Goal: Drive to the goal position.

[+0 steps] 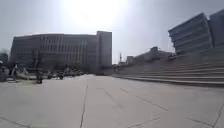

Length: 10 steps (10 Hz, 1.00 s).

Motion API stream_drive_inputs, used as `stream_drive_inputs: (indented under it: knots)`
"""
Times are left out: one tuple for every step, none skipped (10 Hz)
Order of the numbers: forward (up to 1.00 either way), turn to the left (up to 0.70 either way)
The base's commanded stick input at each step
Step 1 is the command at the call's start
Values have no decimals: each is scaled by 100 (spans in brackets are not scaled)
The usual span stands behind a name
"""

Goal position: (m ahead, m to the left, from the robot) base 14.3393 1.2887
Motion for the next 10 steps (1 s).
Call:
stream_drive_inputs:
  knots:
    - [100, 0]
    - [100, 0]
    - [100, 0]
    - [100, 0]
    - [100, 0]
    - [100, 0]
    - [100, 0]
    - [100, 0]
    - [100, 0]
    - [100, 0]
